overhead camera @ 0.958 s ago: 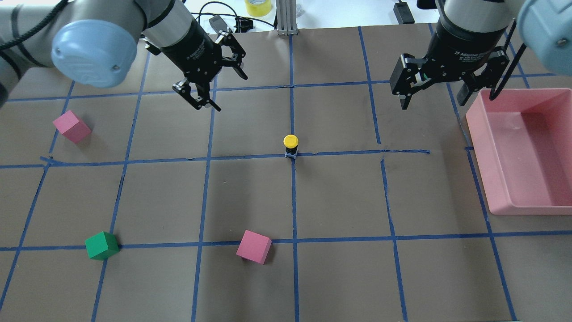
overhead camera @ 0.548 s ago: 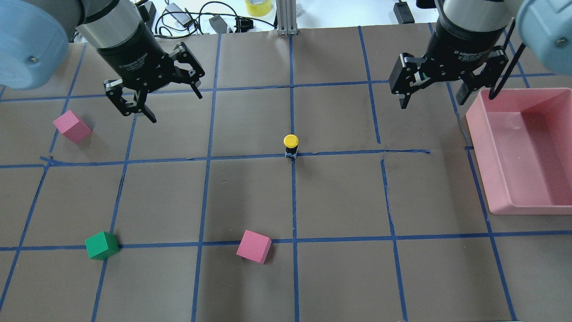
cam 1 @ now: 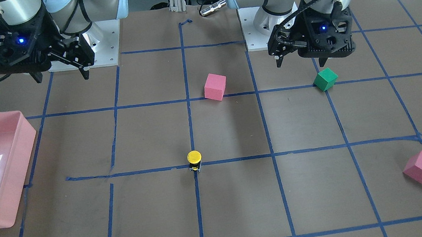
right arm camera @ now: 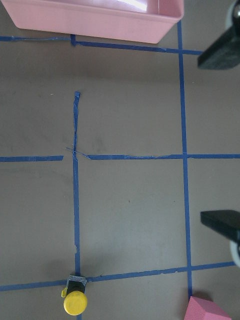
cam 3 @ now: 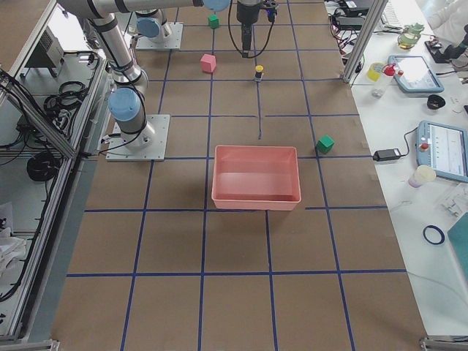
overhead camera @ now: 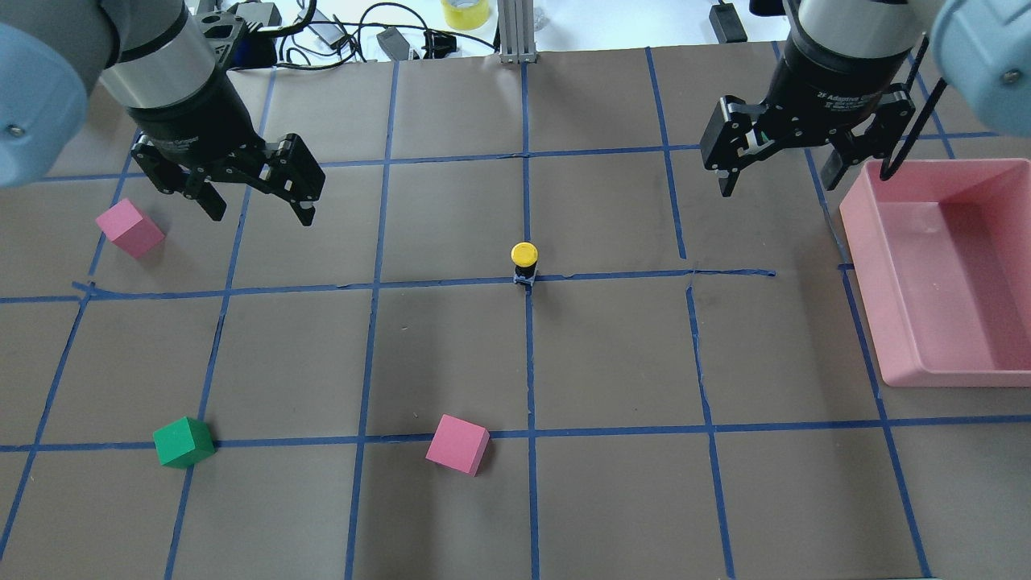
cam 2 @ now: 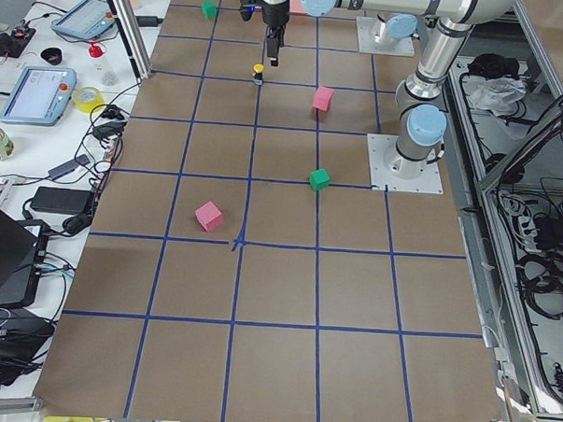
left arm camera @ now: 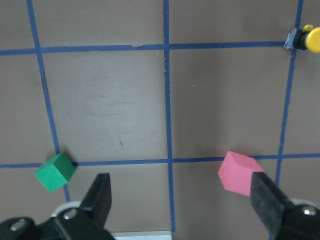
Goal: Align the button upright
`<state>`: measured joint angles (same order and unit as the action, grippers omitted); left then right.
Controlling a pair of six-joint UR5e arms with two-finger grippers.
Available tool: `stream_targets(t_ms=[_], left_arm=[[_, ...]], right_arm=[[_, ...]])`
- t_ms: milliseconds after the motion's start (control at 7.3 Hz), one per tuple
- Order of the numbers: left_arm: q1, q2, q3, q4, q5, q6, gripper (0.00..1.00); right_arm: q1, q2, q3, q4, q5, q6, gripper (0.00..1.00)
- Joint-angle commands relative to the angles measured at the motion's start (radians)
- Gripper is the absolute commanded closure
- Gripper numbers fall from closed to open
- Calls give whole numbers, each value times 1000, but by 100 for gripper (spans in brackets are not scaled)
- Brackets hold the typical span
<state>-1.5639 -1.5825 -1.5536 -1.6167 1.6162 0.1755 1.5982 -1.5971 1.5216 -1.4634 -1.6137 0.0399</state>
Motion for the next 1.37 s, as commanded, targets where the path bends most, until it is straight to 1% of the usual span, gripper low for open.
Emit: stream_targets(t_ms=[0,137,274,411,548,685,821,958,1095,1232], left_arm=[[4,-8,9,137,16,53,0],[1,-2,-5,234,16,38,0],[1,2,-11,248,5,-20,0],[1,2,-11,259,13,-128,0],[-5,-5,-16,331,17,-202,0],[-7,-5,-34,357,16,-209,0],[-7,5,-52,357,-11,-306,0],[-7,10,-54,357,-6,-318,0],[-7,12,-54,356,-6,-306,0],[-7,13,-52,342,1,-306,0]], right_arm=[[-1,0,-1,2,0,0,0],[-1,0,0,0,0,0,0],[-1,0,-1,2,0,-2,0],[-1,0,0,2,0,-2,0],[-1,0,0,2,0,-2,0],[-1,0,-1,2,0,-2,0],[-1,0,0,2,0,-2,0],[-1,-1,-1,2,0,-2,0],[0,-1,0,-14,18,-5,1],[2,0,3,-108,61,-3,5]])
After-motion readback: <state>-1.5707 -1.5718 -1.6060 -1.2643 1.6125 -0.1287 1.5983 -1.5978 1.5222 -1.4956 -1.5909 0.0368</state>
